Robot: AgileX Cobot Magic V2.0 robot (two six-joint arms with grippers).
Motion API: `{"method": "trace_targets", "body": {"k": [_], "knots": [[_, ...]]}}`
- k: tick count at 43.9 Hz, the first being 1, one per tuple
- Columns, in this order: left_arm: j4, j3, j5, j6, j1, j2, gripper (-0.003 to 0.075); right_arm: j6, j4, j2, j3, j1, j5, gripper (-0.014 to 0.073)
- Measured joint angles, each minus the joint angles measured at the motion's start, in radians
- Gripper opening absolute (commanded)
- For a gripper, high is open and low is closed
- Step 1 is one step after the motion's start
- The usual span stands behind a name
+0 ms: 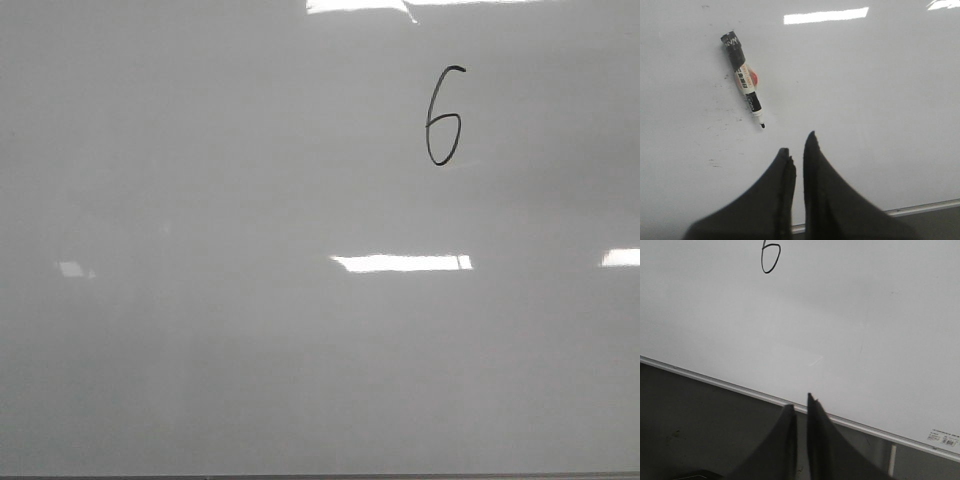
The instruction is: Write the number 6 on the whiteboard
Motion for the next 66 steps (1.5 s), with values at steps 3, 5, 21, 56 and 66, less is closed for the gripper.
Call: {"method": "trace_targets", "body": {"k": [3, 5, 21, 56, 66], "knots": [[0.002, 0.000, 0.000, 0.002, 0.000, 0.000, -0.0020, 0.000, 0.000, 0.000, 0.000, 0.000, 0.000, -0.0068], [0.002, 0.000, 0.000, 0.002, 0.000, 0.000, -0.0020, 0.000, -0.002, 0.000, 0.000, 0.000, -0.001, -0.0068], [0.004, 0.000, 0.002, 0.002, 0.000, 0.000, -0.0020, 0.000, -0.002, 0.000, 0.000, 0.000, -0.007, -0.0068], [-0.060, 0.707, -0.584, 0.004, 0.229, -0.537, -0.0020, 0.002, -0.003, 0.000, 0.000, 0.000, -0.009, -0.0068], [-0.070, 0.847, -0.760, 0.004, 0.246, -0.555, -0.0020, 0.002, -0.003, 0.000, 0.000, 0.000, -0.009, -0.0068]]}}
